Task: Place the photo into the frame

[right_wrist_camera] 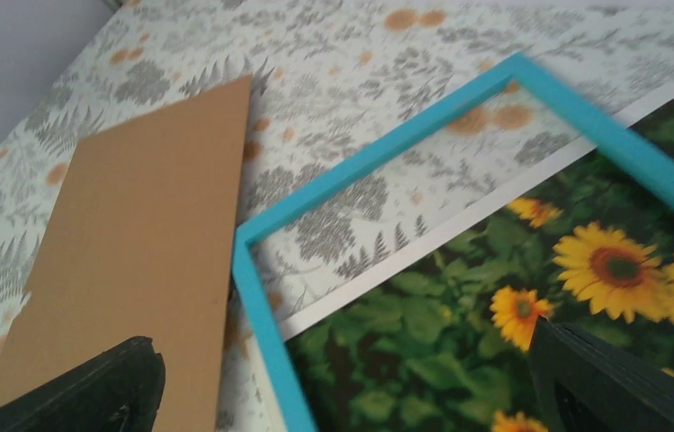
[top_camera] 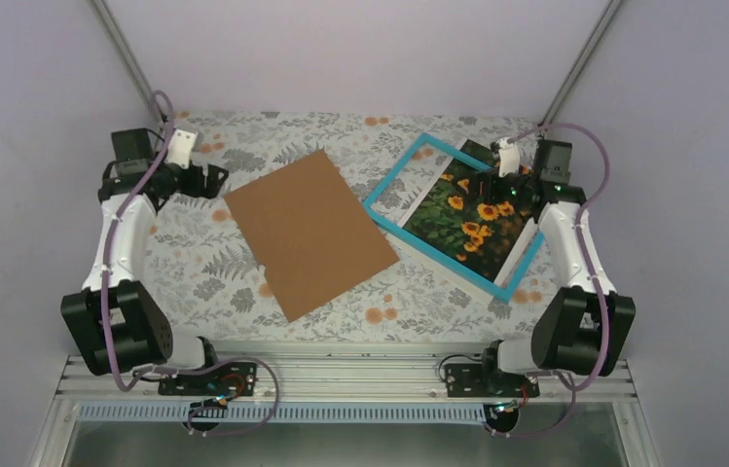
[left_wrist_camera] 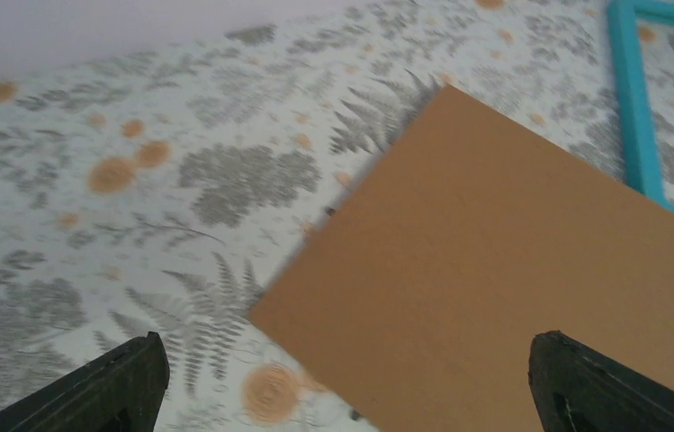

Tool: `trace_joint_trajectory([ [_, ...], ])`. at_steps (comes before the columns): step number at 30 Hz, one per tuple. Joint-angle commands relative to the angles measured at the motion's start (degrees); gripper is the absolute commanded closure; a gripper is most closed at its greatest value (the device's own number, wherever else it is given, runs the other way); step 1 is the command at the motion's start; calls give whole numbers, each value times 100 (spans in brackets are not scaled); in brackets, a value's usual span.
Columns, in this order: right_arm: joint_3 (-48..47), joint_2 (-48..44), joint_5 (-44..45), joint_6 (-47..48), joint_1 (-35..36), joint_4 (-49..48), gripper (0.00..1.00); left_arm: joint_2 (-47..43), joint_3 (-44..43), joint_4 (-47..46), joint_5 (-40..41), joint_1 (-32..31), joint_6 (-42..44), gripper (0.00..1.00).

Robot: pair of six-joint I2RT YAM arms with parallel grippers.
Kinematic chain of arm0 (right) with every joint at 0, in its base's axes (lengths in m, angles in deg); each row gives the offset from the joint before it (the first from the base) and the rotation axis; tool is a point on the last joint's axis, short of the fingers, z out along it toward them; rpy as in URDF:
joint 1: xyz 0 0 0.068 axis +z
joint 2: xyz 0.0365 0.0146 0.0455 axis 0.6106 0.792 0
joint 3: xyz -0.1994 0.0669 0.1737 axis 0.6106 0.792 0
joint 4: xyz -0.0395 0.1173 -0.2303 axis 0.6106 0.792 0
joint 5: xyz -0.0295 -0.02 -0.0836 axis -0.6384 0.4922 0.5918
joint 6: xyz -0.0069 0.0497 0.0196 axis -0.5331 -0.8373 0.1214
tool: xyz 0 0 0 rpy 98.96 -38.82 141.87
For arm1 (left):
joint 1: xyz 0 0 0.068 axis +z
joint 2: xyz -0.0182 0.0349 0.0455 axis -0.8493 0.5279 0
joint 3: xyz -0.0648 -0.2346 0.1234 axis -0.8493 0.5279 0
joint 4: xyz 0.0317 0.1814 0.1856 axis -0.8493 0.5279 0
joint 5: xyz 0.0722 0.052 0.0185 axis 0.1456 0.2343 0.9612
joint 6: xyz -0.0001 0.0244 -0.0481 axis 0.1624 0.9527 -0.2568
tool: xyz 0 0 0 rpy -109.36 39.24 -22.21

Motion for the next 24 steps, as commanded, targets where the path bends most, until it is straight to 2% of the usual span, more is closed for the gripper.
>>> trace_joint_trajectory([
  [1,532,-481,237,247,261,-108,0,-481,547,-156,200,-481,118,0],
  [6,1028,-818,457,558,482,30,0,-741,1020,-313,615,-1599,268,0],
  [12,1492,-1076,771,949,614,151,0,-626,1317,-620,1525,-3706,491,0],
  [18,1841,-1198,1155,1280,661,248,0,-102,1602,-1301,2833,-6051,600,0],
  [21,1928,-1198,1343,1356,673,283,0,363,1700,-1607,3345,-6983,600,0],
  [24,1984,-1185,1489,1390,678,276,0,811,1767,-1882,3959,-7660,677,0],
])
